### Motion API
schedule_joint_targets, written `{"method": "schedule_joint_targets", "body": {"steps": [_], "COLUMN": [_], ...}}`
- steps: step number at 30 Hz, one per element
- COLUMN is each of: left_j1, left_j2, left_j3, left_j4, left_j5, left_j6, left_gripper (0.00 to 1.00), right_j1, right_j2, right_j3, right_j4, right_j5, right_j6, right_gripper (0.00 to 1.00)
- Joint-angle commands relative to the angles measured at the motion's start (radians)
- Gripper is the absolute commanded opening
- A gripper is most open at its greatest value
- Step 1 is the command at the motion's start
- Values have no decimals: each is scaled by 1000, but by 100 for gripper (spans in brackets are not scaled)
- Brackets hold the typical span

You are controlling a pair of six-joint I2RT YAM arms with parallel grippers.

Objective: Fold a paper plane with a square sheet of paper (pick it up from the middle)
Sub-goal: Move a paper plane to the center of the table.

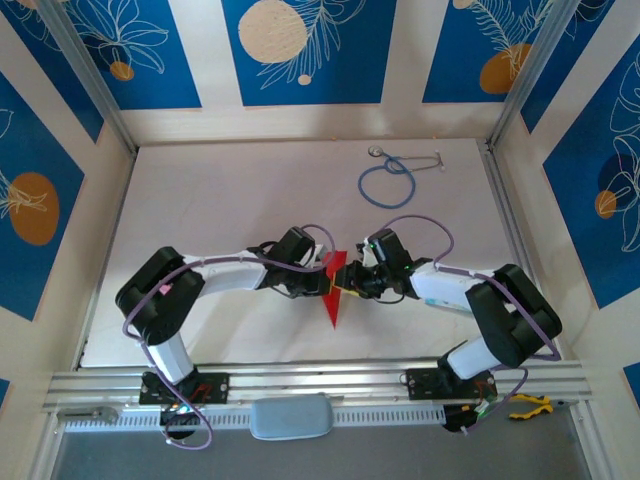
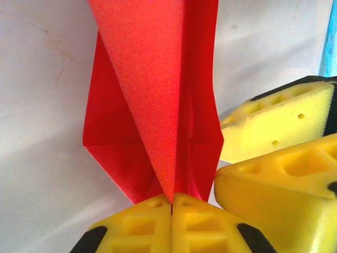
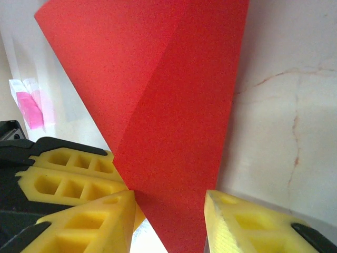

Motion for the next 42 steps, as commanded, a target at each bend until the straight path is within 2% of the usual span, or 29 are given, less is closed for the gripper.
{"method": "schedule_joint_targets", "body": {"steps": [1, 11, 15, 22, 30, 35, 42], "left_j1": [-4, -5, -4, -4, -4, -4, -4], "left_j2": [-27, -31, -35, -45, -40, -51, -111], "left_j3": [-9, -3, 2, 6, 22, 26, 8], "left_j4": [-1, -22, -31, -65, -91, -91, -73], "left_j5": [-15, -26, -29, -56, -58, -54, -68], "left_j6": [20, 27, 32, 45, 57, 58, 34], "left_gripper": [7, 7, 7, 7, 8, 17, 26], "right_j1": [11, 30, 43, 40, 40, 40, 43], "right_j2": [13, 27, 42, 28, 34, 41, 53], "right_j3": [34, 60, 84, 87, 86, 85, 105], "right_j4": [-34, -32, -119, -192, -180, -149, -160], "right_j5": [-13, -16, 65, 149, 134, 98, 95], "right_j6": [-6, -15, -19, -14, -15, 0, 59], "right_gripper": [40, 43, 41, 32, 21, 7, 3]}}
